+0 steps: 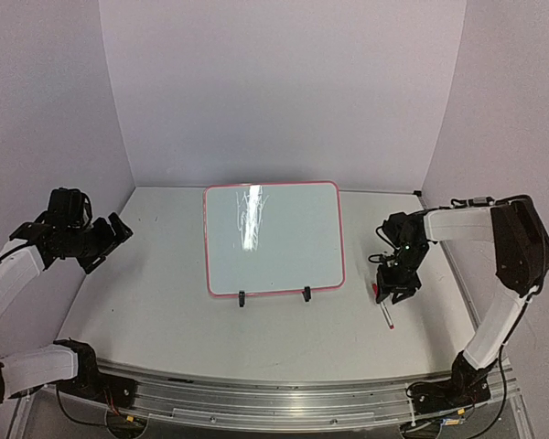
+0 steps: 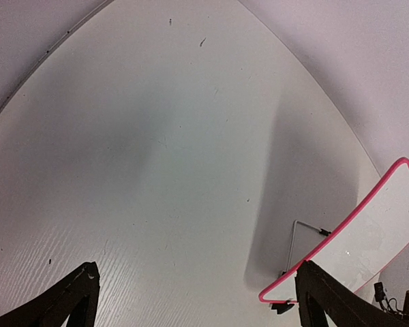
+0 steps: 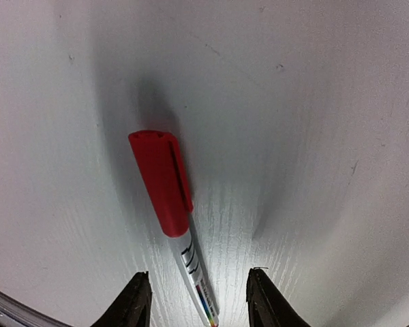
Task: Write a sentence on the whiteboard
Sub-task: Pick up the whiteboard marker from the corner of the board.
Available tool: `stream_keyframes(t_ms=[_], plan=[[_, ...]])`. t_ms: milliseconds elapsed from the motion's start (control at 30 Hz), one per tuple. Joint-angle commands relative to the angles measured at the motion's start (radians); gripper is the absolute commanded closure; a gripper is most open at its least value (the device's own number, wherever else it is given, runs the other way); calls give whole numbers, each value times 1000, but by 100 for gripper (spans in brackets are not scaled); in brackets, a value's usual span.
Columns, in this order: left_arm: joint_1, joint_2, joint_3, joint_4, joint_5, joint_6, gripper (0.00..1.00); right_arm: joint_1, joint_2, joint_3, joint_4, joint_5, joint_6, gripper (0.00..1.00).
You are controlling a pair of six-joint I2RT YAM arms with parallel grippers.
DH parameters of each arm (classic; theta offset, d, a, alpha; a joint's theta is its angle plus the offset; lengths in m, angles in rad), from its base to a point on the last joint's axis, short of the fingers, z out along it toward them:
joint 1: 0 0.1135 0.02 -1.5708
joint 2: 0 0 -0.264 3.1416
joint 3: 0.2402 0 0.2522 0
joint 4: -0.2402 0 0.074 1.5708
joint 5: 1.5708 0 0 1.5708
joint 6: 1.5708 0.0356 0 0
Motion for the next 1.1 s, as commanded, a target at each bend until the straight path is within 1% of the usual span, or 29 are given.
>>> stream_keyframes(t_ms=[0,67,200,400,500,567,633,733,767,867,967,1067], plan=[[-1,-9,-9,34,17,15,0,49,24,32,2,56,-30,59],[-1,-14,-14,36,16,15,0,70,35,30,1,88,-30,64],[-1,-16,-22,28,18,11,0,101,59,19,1,145,-25,72],[-2,-24,-20,2,19,-5,0,151,97,18,2,228,20,86],[-1,-32,-15,-2,54,-20,0,169,105,23,0,240,26,100],[-1,-31,-9,12,107,-27,0,190,63,23,-4,252,35,100],[-3,-26,1,40,195,-27,0,206,-5,13,-5,246,49,100],[-35,-22,28,86,278,-39,0,214,-162,-4,-5,167,64,100],[-55,-21,41,104,295,-49,0,216,-218,-9,-3,116,67,100],[-197,18,73,203,300,-87,0,237,-320,-15,22,-58,78,100],[-402,135,127,303,309,-108,0,278,-383,-14,84,-197,95,100],[-616,243,184,415,296,-114,1,314,-418,-11,169,-309,160,100]])
